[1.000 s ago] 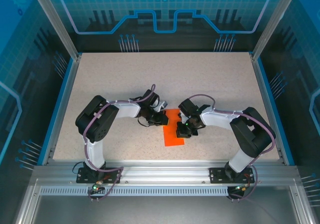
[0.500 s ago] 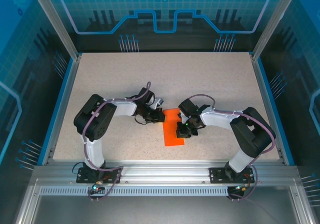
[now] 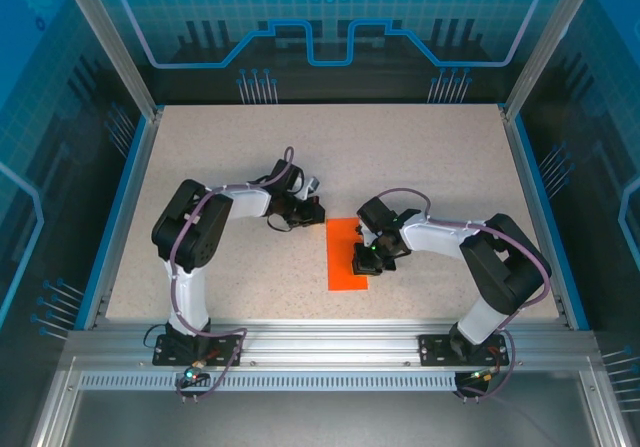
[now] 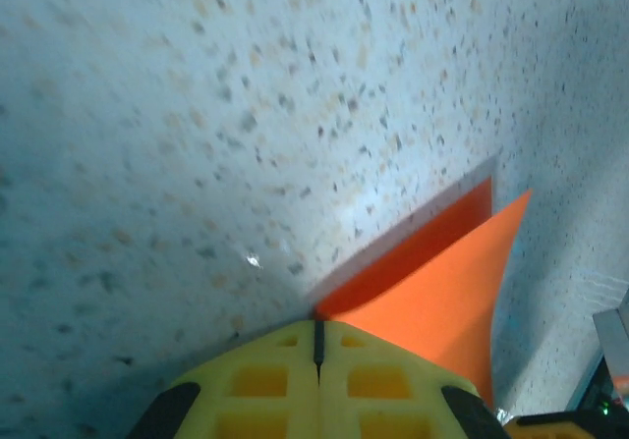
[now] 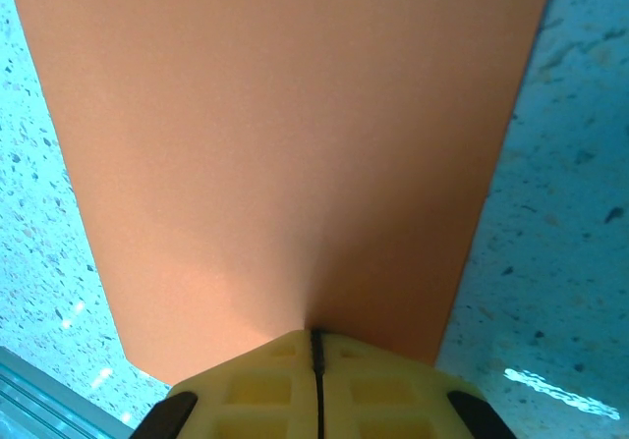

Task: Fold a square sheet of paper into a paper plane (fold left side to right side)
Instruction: First fold the square sheet of paper in half at the center of the table.

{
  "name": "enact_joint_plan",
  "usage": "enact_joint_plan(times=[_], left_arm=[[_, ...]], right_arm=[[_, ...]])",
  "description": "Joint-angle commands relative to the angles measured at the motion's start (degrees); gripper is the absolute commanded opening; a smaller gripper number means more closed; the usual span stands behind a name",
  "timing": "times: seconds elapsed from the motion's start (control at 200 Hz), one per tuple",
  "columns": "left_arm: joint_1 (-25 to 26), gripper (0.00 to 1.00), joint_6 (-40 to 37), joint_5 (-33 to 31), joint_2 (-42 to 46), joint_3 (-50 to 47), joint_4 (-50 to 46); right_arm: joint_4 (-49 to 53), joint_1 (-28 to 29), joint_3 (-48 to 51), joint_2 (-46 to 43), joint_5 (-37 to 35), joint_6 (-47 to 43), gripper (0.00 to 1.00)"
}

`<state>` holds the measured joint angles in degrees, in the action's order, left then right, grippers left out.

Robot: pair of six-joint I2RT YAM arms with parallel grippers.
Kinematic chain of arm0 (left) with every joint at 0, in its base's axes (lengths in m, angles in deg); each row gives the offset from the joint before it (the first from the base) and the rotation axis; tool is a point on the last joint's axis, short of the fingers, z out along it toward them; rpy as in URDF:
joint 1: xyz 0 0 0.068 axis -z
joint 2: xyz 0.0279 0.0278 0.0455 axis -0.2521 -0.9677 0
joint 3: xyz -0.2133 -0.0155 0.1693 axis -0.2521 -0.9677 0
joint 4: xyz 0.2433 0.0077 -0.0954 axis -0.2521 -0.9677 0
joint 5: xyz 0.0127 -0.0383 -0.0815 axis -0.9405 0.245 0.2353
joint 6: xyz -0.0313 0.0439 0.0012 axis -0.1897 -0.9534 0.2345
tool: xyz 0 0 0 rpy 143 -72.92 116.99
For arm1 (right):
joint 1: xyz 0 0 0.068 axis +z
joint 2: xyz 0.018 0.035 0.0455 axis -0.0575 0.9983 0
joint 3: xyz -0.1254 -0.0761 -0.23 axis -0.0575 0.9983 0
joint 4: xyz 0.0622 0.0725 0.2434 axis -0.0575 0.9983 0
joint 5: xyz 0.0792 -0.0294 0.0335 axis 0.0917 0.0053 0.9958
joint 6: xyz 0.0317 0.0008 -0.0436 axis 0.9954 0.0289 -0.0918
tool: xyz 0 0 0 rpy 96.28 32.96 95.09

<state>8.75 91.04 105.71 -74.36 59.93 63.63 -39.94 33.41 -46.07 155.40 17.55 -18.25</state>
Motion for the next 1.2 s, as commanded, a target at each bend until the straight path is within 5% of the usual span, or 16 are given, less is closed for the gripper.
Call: enact_joint_plan(times=[0.0, 0.22, 0.415, 0.805, 1.195], left_arm=[[-0.5, 0.02, 0.14, -0.63, -0.98, 1.39, -0.08], [-0.63, 0.02, -0.54, -1.47, 6.7, -3.36, 1.13], [0.02, 0.02, 2.05, 4.36, 11.91, -9.61, 7.4], [3.45, 0.02, 2.27, 6.56, 3.22, -5.76, 8.66], [2.53, 0.01, -0.58, -1.09, 0.53, -3.49, 4.0]], right_arm=[[3.38, 0.67, 4.89, 5.59, -5.55, -0.16, 0.07], [3.03, 0.74, 4.68, 5.65, -5.42, 0.24, 0.07], [2.86, 0.73, 4.62, 5.89, -5.38, 0.41, 0.07], [3.37, 0.82, 3.64, 6.9, -5.07, 0.24, 0.07], [3.91, 0.82, 3.9, 6.88, -4.94, 0.28, 0.07]])
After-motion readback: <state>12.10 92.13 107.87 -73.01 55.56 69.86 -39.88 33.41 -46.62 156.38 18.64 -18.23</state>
